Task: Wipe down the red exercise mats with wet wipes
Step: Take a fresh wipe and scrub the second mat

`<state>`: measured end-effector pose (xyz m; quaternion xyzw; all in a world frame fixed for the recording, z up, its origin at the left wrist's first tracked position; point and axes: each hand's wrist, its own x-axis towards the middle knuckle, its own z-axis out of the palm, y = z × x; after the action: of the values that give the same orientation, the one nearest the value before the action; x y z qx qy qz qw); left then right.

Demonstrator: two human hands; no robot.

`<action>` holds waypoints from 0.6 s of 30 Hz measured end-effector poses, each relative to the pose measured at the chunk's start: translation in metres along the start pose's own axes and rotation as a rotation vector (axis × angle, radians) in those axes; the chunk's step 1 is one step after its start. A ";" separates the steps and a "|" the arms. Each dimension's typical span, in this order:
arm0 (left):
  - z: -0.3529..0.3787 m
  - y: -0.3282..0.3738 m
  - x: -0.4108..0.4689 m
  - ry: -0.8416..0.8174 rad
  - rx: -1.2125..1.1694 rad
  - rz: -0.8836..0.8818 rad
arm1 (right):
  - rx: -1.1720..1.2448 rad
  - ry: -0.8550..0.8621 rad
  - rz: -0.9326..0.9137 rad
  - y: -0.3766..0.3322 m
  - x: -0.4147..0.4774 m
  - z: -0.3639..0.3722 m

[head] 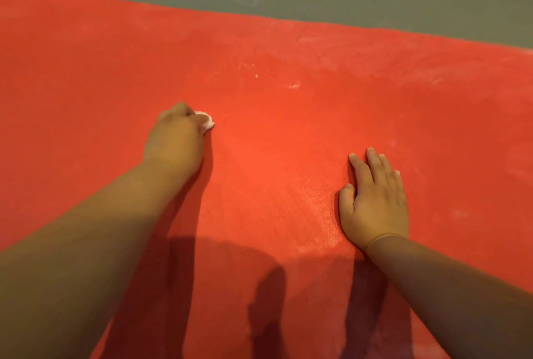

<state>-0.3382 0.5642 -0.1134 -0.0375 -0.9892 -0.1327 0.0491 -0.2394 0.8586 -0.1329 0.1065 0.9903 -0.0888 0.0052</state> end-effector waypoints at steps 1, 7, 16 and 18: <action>0.001 0.008 -0.012 0.004 0.016 -0.039 | -0.004 -0.002 0.001 0.000 0.000 0.000; 0.007 0.039 -0.094 -0.165 -0.145 0.565 | -0.010 -0.001 -0.006 0.000 0.001 0.001; 0.000 -0.038 -0.044 0.126 -0.130 -0.364 | -0.013 -0.007 0.016 0.001 0.004 0.001; 0.015 0.016 -0.060 0.063 -0.188 -0.124 | -0.019 -0.009 0.020 0.000 0.005 0.000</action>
<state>-0.2787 0.5804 -0.1298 0.0234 -0.9709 -0.2286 0.0680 -0.2446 0.8599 -0.1334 0.1159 0.9900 -0.0796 0.0114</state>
